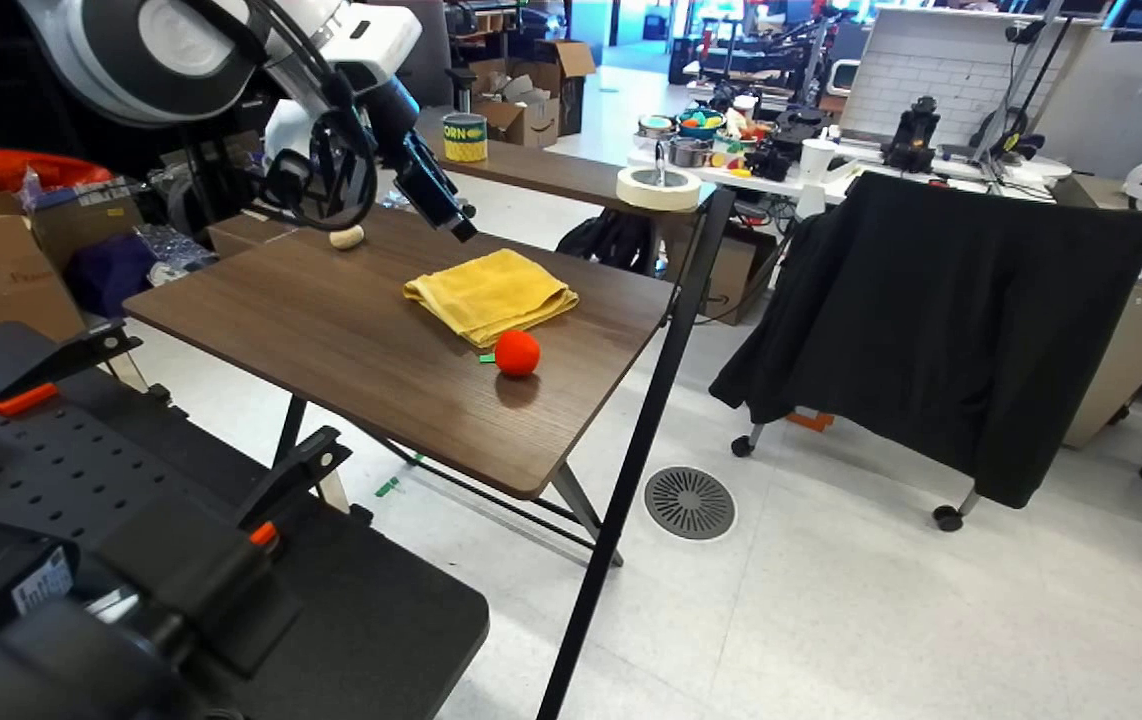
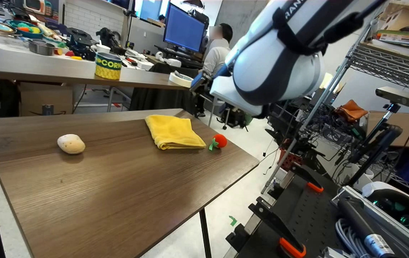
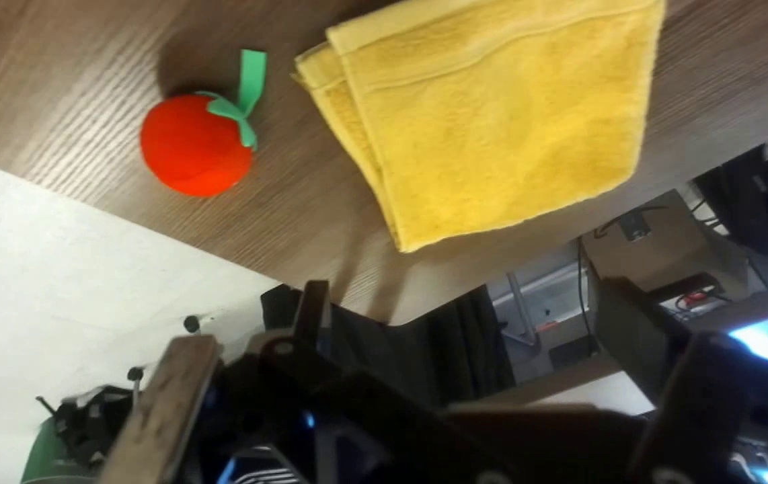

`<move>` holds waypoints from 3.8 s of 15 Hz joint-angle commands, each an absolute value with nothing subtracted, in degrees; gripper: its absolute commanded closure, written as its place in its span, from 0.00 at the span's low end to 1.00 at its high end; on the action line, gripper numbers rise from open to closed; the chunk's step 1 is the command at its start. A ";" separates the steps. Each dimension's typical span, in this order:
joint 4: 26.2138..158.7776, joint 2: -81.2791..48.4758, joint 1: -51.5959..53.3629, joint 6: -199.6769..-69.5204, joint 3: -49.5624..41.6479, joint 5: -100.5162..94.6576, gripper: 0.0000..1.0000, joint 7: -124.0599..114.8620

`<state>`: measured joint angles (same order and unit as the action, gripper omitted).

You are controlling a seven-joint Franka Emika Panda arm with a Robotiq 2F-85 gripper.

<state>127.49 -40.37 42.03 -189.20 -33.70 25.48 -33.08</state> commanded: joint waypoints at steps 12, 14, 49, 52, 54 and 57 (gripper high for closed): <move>117.60 -46.69 38.27 -181.99 -31.61 24.06 0.00 -34.06; 114.07 -50.46 37.50 -179.54 -32.44 24.38 0.00 -35.33; 85.03 -64.86 11.03 -151.52 -4.43 12.60 0.00 -23.14; 82.04 -66.86 10.51 -149.34 -6.74 12.57 0.00 -26.28; 79.89 -68.03 9.48 -149.56 -9.21 13.29 0.00 -30.43; 77.23 -69.90 6.48 -150.29 -12.30 14.12 0.00 -35.80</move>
<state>82.90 -64.16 9.94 -150.59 -10.01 14.12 -31.27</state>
